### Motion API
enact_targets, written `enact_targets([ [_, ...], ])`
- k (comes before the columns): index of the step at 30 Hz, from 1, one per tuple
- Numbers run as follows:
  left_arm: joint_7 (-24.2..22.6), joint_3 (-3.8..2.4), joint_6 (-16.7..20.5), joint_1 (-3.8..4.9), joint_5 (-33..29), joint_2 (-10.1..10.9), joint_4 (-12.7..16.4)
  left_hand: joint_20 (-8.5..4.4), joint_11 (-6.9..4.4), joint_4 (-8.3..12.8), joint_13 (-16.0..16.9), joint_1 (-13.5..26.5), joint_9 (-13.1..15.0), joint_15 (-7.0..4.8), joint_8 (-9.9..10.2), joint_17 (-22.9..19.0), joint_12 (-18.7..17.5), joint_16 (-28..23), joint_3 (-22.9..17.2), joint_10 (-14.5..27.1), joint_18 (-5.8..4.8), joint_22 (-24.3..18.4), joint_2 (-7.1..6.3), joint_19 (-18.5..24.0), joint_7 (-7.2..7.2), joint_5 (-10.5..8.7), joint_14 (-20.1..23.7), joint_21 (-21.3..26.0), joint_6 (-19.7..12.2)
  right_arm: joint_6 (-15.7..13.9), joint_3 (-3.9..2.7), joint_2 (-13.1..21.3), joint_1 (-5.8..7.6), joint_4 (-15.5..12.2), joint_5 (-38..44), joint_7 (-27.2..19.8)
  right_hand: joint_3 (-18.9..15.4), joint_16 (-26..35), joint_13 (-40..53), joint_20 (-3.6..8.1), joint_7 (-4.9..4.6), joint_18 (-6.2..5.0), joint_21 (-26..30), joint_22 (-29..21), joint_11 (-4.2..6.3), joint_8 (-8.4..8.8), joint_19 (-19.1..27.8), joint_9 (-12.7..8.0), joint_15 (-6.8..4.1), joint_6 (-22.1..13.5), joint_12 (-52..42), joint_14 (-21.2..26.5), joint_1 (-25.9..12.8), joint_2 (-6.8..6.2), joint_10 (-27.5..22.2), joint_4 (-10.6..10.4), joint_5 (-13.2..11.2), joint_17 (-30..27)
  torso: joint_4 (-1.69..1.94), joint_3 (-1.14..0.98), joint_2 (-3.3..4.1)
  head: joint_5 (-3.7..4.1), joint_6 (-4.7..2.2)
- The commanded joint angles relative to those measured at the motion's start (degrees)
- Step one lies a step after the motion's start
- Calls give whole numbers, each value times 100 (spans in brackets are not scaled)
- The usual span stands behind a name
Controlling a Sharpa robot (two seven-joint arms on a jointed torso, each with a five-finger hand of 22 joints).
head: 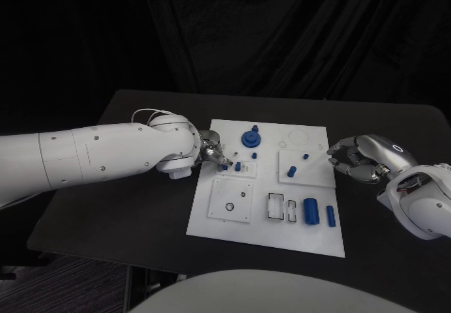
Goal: Assemble the parts on the task board
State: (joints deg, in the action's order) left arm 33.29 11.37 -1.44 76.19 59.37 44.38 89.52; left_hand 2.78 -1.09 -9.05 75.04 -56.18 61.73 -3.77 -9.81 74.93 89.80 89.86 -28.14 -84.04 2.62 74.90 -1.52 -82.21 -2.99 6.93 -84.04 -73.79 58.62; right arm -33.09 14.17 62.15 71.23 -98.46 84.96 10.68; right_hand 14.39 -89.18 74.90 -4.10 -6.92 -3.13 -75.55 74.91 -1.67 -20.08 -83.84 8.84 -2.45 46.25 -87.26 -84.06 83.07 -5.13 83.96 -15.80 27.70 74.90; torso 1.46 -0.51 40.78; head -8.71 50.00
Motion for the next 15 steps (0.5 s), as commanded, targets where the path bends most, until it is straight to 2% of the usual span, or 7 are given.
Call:
enact_targets([
  [1,85,73,-353,-108,-54,-5,-17,31,56,-169,1496,181,-60,52,67,1507,20,14,249,-596,100,1026,-38,13,-45,-230,-596,27,-30,50,-2,-1,0,-1,19,99,42,13,1143,-14,-14,-15,28,1075,-38,22,-12,-12,53,35,25,-565,-32,19,333,-7,19,1409,-2,-1,5,-12,0],
  [4,93,73,-402,-113,-54,-5,-30,52,83,-406,1496,306,-141,71,160,1507,20,14,592,-596,113,1009,-38,37,-68,-356,-596,91,-58,61,-2,-3,-1,0,19,103,42,13,1143,-14,-14,-15,28,1075,-38,22,-12,-12,53,35,25,-565,-32,19,333,-7,19,1409,-1,-2,5,-12,0],
  [10,104,73,-465,-120,-53,-2,-50,69,100,-690,1496,406,-227,88,257,1507,20,14,964,-596,126,991,1,62,-89,-380,-596,161,-51,76,-2,-6,-2,1,19,110,42,13,1143,-14,-14,-15,28,1075,-38,22,-12,-12,53,35,25,-565,-32,19,333,-7,19,1409,-1,-1,1,-11,0],
  [15,106,73,-459,-124,-53,-2,-65,73,104,-758,1496,449,-250,92,280,1507,20,14,1095,-596,129,989,57,65,-91,-373,-596,177,-33,86,-2,-9,-3,5,19,113,42,13,1143,-14,-14,-15,28,1075,-38,22,-12,-12,53,35,25,-565,-32,19,333,-7,19,1409,-1,-1,2,-17,0],
])
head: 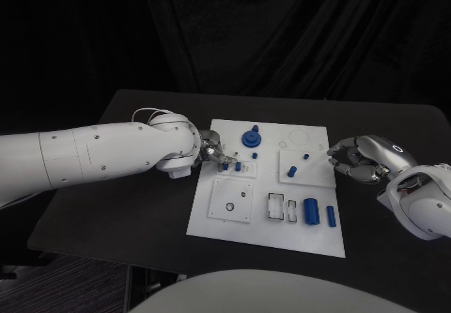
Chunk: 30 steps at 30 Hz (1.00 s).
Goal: Assemble the parts on the task board
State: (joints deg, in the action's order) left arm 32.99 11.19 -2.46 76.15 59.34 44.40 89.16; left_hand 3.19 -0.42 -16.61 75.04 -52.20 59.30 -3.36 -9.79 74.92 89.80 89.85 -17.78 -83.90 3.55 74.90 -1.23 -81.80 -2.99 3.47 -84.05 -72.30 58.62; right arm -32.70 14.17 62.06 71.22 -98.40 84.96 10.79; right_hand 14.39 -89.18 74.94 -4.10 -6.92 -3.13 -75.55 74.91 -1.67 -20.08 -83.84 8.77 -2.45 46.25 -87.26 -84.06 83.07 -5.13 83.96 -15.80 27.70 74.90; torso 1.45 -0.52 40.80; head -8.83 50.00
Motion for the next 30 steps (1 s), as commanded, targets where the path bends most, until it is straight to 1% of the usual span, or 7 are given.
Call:
enact_targets([
  [1,136,91,-352,-120,-50,-4,-32,32,36,-2,1496,51,-7,50,278,1508,20,15,59,-610,35,988,28,24,-91,-27,-595,27,-34,48,-3,-1,-3,-2,19,103,42,13,1140,-14,-14,-15,28,1075,-38,22,-12,-5,53,35,25,-565,-32,19,333,-7,19,1410,1,1,1,-4,0],
  [7,107,91,-203,-125,154,9,-16,32,29,-26,1496,383,-15,48,280,1508,20,15,359,-610,31,997,316,3,-79,22,-595,13,47,51,-3,0,-4,-2,19,103,42,13,1140,-14,-14,-15,28,1075,-38,22,-12,-5,53,35,25,-565,-32,19,333,-7,19,1410,-2,1,2,-10,0],
  [13,-158,91,113,-128,292,40,-6,21,13,-30,1496,781,146,33,139,1508,20,15,674,-610,30,1000,614,-3,-57,-26,-595,15,74,43,-3,6,-4,-6,19,96,42,13,1140,-14,-14,-15,28,1075,-38,22,-12,-5,53,35,25,-565,-32,19,333,-7,19,1410,1,1,1,-17,0],
  [16,-390,91,394,-129,358,78,8,10,-5,-25,1496,931,364,22,-65,1508,20,15,909,-610,29,1003,802,2,-34,-38,-595,15,50,37,-3,11,-4,-10,19,94,42,13,1140,-14,-14,-15,28,1075,-38,22,-12,-5,53,35,25,-565,-32,19,333,-7,19,1410,-1,-1,-1,-24,0],
  [20,-604,91,700,-129,568,132,29,-2,-22,-25,1496,930,717,4,-347,1508,20,15,1185,-610,23,1011,936,-8,-10,-37,-595,-19,-37,36,-3,19,-4,-14,19,93,42,13,1140,-14,-14,-15,28,1075,-38,22,-12,-5,53,35,25,-565,-32,19,333,-7,19,1410,0,1,1,-25,0],
  [23,-741,91,922,-130,681,172,29,-24,-53,-20,1496,810,1208,-16,-774,1508,20,15,1522,-610,22,1013,1104,-12,27,-26,-595,-36,-156,37,-3,25,-4,-17,19,94,42,13,1140,-14,-14,-15,28,1075,-38,22,-12,-5,53,35,25,-565,-32,19,333,-7,19,1410,-3,2,3,-31,0],
  [30,-1054,91,1408,-130,776,266,39,-50,-95,-10,1496,559,1687,-49,-1272,1508,20,15,1801,-610,21,1014,1300,-10,79,25,-595,-43,-251,35,-3,35,-3,-27,19,98,43,16,1137,-15,-14,-14,27,1076,-37,26,-13,-12,53,36,27,-565,-39,18,331,-11,19,1407,1,-4,4,-19,0],
])
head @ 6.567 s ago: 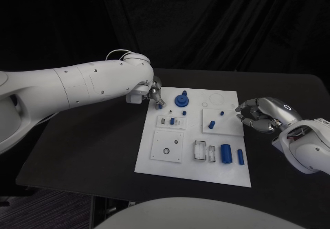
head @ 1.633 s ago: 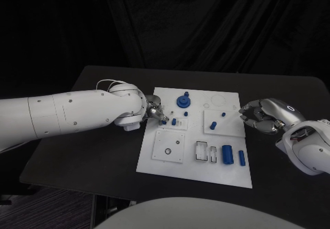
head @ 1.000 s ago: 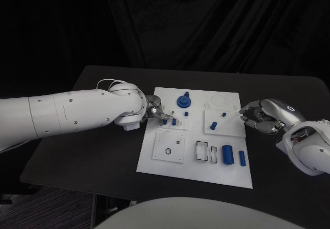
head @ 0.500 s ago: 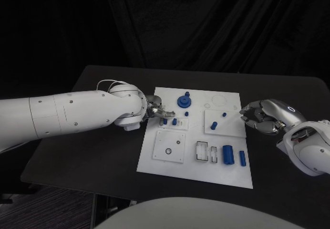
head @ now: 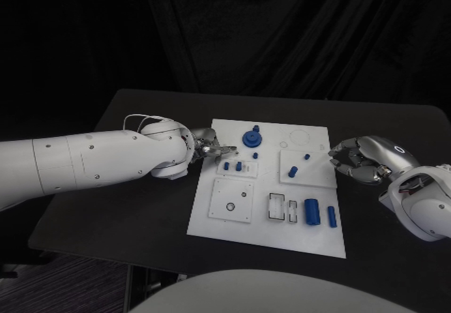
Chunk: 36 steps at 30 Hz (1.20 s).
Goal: Assemble the parts on the task board
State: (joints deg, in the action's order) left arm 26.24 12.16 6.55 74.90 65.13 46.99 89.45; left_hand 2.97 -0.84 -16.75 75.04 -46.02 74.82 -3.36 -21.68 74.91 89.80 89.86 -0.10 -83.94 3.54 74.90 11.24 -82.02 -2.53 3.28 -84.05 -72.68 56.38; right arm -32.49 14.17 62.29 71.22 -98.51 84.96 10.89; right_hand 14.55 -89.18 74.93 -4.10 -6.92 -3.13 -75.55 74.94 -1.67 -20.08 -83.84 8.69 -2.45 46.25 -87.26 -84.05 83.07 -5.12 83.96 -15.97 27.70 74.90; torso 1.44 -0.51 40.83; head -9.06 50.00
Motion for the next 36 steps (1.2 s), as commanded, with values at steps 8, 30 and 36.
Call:
enact_targets([
  [8,-1228,-6,1361,-6,217,24,-96,-34,-51,6,1496,-693,152,-44,-411,1509,20,14,12,-606,41,988,65,98,37,556,-595,86,-324,5,-3,20,-3,-24,19,85,27,16,1138,-15,-14,-14,27,1072,-38,26,-13,-5,53,36,27,-565,-39,18,331,5,20,1407,8,-4,1,20,0],
  [30,-5220,-7,1375,-9,676,-714,-1592,501,608,318,-3319,-4543,-3545,474,1769,-1706,-6422,-2470,-2212,5334,186,804,-1499,1106,-81,1018,2530,333,-1553,-145,-3,25,-3,-29,15,-32,30,-11,1168,-14,-8,-3,-26,1088,-37,16,-35,-7,52,63,2,-573,-38,19,353,9,21,1434,-25,6,5,152,0],
  [36,-5044,-8,1656,-61,1667,-889,-1706,358,431,513,-3664,-4597,-3903,312,1793,-1478,-6318,-2152,-2205,5191,76,940,-1684,584,305,542,1859,-108,-1309,-154,-3,17,-4,-27,7,-53,30,-9,1170,-14,-8,-2,-29,1089,-37,13,-37,-7,52,69,0,-572,-39,17,355,9,21,1433,-17,14,8,198,0],
])
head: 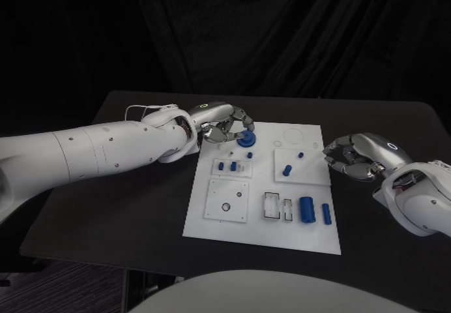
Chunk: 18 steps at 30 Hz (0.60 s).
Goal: Assemble the parts on the task board
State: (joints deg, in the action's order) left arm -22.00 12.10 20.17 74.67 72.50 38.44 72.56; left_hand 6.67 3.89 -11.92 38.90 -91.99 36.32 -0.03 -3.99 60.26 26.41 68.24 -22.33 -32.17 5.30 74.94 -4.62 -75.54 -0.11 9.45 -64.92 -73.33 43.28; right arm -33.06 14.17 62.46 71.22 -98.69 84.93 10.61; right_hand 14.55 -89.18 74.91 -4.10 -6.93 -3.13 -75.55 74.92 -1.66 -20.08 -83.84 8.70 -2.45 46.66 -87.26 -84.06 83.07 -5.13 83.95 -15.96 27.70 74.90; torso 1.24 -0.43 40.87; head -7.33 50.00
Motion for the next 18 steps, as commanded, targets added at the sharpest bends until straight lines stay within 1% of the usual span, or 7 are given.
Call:
enact_targets([
  [1,-156,-3,323,-66,1068,-57,-18,-19,-53,44,-75,10,-82,-30,30,-91,27,-36,41,14,-111,950,-132,-105,86,-86,-25,-81,-8,-98,-3,3,-4,-9,9,-27,30,-9,1171,-14,-8,-2,-29,1091,-37,13,-37,-8,52,28,0,-572,-39,18,356,9,21,1433,4,11,5,35,0],
  [2,-120,-3,336,-82,1144,-71,-21,-23,-57,49,-85,12,-94,-34,31,-124,31,-55,48,11,-114,954,-140,-121,95,-84,-15,-94,-11,-98,-3,4,-4,-9,9,-27,30,-9,1171,-14,-8,-2,-29,1091,-37,13,-37,-8,52,28,0,-572,-39,18,356,9,21,1433,3,11,6,40,0],
  [4,-20,-3,359,-119,1346,-116,-41,-48,-75,79,-177,54,-200,-59,37,-197,45,-75,97,14,-126,969,-202,-187,136,39,-71,-135,-34,-99,-3,3,-5,-8,8,-28,30,-9,1171,-14,-8,-2,-29,1091,-37,13,-37,-8,52,28,0,-572,-39,18,356,9,21,1433,15,10,8,69,0],
  [6,74,-3,361,-146,1520,-163,-69,-72,-87,88,-281,144,-305,-70,22,-212,72,-44,171,2,-148,996,-279,-279,156,278,-173,-209,15,-100,-3,3,-5,-10,7,-30,30,-9,1171,-14,-8,-2,-29,1091,-37,13,-37,-8,52,28,0,-572,-39,18,356,9,21,1433,13,3,4,76,0],
  [7,127,-3,353,-158,1599,-190,-85,-75,-89,88,-300,163,-322,-72,20,-200,76,-27,187,2,-154,1005,-293,-303,155,306,-202,-232,27,-99,-3,4,-5,-11,6,-31,29,-14,1171,-14,-8,-3,-27,1090,-38,12,-36,-9,52,32,0,-574,-40,15,356,9,22,1438,13,-2,2,85,0],
  [10,275,-4,316,-183,1744,-255,-124,-84,-94,78,-359,231,-373,-77,12,-196,92,3,244,-14,-161,1014,-332,-336,153,337,-259,-253,87,-95,-3,5,-5,-15,1,-33,29,-14,1171,-14,-8,-3,-27,1090,-38,12,-36,-9,52,32,0,-574,-40,15,356,9,22,1438,14,0,3,112,0],
  [18,528,-4,230,-209,1845,-342,-180,-96,-17,74,-511,391,-525,-39,17,-51,185,210,348,-246,-202,1070,-359,-491,73,437,-512,-401,222,-87,-3,15,-5,-21,-6,-32,29,-14,1171,-14,-8,-3,-27,1090,-38,12,-36,-9,52,32,0,-574,-40,15,356,9,22,1438,17,-9,-9,135,0],
])
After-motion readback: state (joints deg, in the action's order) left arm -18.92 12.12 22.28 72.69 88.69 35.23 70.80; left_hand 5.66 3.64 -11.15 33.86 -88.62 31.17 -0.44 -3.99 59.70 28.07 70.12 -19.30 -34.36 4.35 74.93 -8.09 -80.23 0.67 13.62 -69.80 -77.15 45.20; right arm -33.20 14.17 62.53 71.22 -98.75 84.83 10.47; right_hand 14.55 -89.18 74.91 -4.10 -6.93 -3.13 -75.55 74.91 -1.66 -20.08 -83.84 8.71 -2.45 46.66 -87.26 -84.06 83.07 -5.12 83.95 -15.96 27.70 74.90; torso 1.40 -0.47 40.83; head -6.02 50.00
